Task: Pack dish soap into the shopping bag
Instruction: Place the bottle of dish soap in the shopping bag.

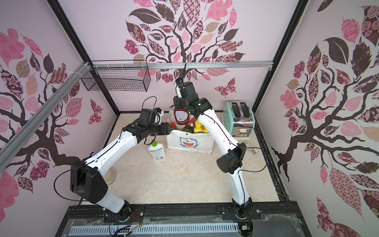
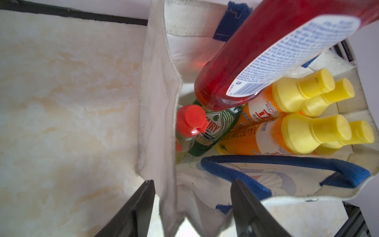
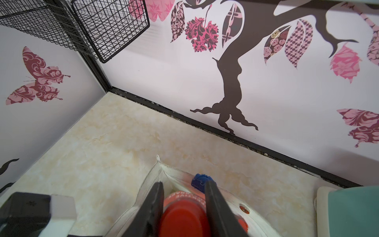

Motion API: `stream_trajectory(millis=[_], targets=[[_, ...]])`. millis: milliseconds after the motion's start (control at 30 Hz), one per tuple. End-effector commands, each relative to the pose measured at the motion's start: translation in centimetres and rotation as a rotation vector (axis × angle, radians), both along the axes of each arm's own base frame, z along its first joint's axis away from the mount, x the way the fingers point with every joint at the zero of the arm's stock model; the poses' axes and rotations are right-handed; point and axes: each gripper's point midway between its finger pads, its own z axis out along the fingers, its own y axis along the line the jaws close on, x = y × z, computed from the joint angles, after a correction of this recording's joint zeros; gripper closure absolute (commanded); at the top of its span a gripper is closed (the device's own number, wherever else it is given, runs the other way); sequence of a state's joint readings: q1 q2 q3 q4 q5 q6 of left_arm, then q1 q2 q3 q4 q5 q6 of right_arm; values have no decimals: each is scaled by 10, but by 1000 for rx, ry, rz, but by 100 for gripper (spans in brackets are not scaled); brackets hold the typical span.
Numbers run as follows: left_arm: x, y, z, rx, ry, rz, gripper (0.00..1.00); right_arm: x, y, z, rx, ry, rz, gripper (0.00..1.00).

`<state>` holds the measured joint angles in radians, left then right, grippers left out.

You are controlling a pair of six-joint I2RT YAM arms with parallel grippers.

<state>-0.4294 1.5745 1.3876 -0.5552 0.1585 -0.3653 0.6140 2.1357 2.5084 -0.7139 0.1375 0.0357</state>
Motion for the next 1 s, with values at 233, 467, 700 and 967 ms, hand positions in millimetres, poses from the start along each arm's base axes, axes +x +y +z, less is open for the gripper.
stream_trajectory(millis=[233, 467, 700, 967], targets=[[-25, -6, -19, 68, 34, -53, 40, 4, 7, 40, 80, -131, 24, 100], [-27, -2, -15, 82, 22, -52, 44, 13, 5, 24, 38, -124, -9, 100], [-30, -1, -12, 81, 28, -54, 44, -4, 10, 16, 63, -40, 50, 100], [-30, 2, 18, 69, -12, -53, 37, -32, 20, 26, 148, -27, 171, 100]])
